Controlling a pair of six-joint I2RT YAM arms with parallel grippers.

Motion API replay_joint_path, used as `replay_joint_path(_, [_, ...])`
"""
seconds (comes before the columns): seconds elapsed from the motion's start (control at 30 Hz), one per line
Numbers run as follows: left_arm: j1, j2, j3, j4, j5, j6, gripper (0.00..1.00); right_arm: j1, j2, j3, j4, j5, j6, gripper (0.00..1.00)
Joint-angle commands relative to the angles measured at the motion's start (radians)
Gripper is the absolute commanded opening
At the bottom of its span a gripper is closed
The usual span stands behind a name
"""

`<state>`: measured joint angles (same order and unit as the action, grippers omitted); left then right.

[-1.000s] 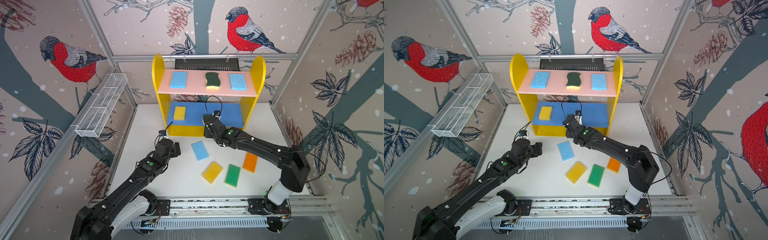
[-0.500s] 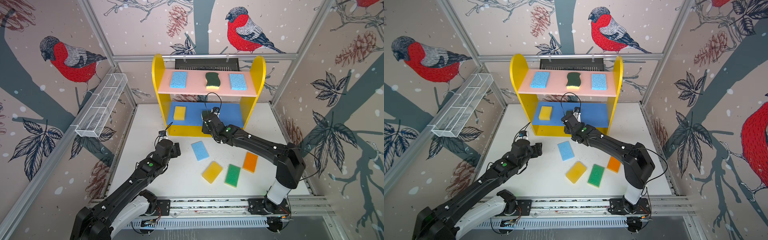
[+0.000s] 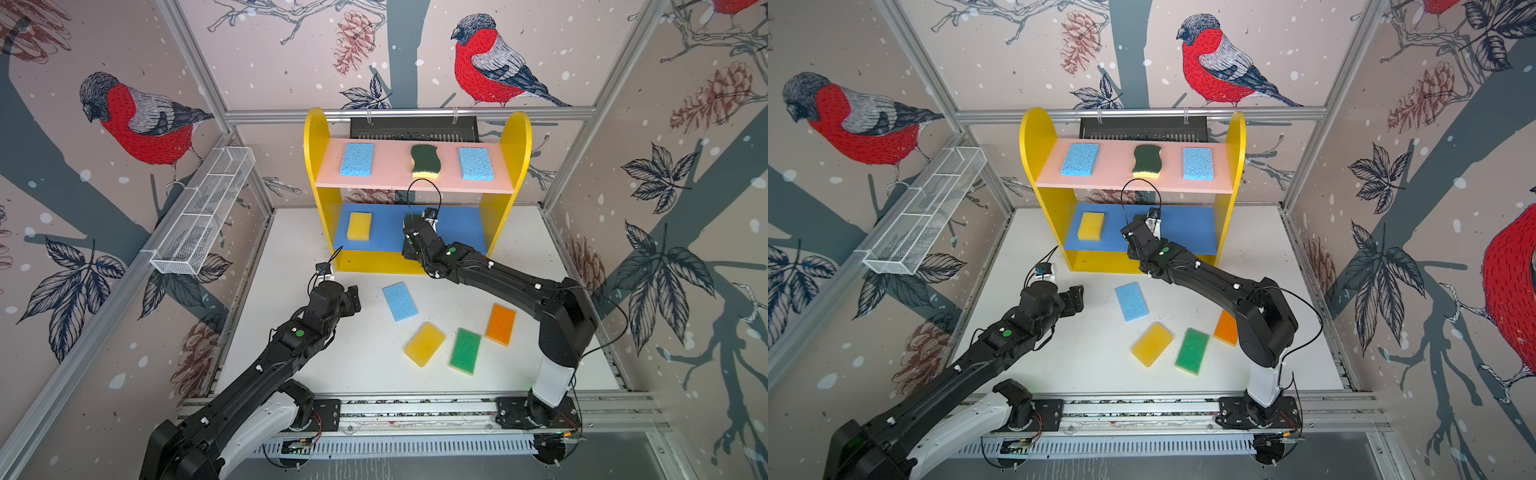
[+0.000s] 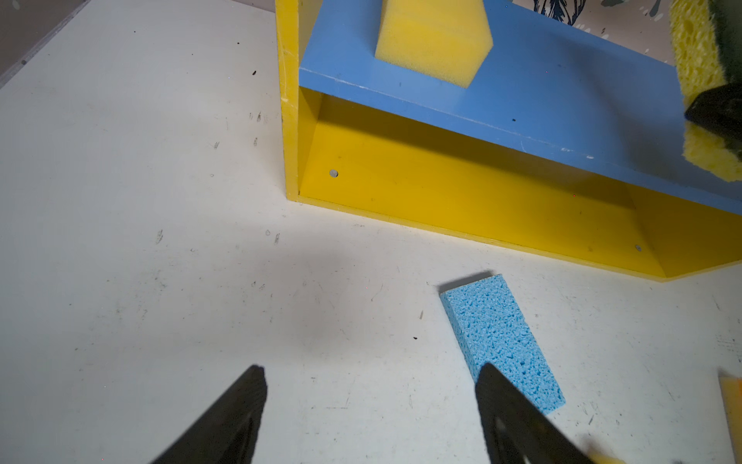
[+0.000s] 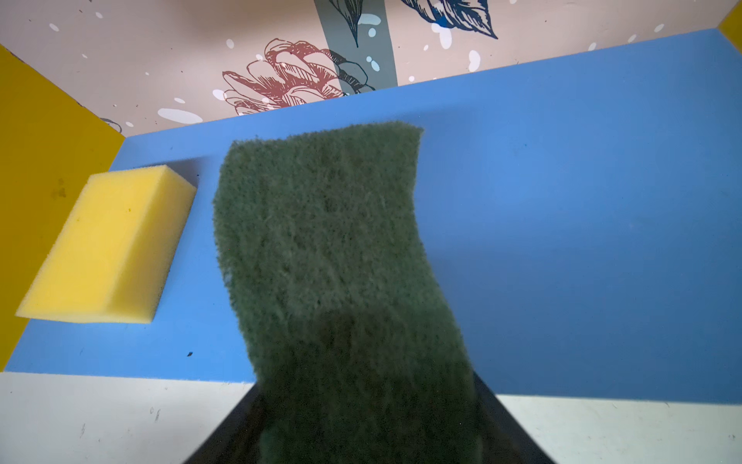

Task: Arrange cleaning sponges on a shelf
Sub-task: Place the cleaning sponge at the shelf.

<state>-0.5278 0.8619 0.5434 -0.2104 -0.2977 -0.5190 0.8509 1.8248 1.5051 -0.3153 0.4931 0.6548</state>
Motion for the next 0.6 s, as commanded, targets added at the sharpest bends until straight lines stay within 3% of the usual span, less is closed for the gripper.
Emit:
replay_joint_path(0.0, [0.000,-0.003,-0.005,0.032,-0.014,0.003,0.83,-0.001,0.017,0.020,0.025,0.012,0.008,0.67])
replay_joint_path(0.57, [0.000,0.006,-0.013,0.043,-0.022,0.011,0.83,-0.027,0.086,0.076,0.022,0.035,0.014,0.67])
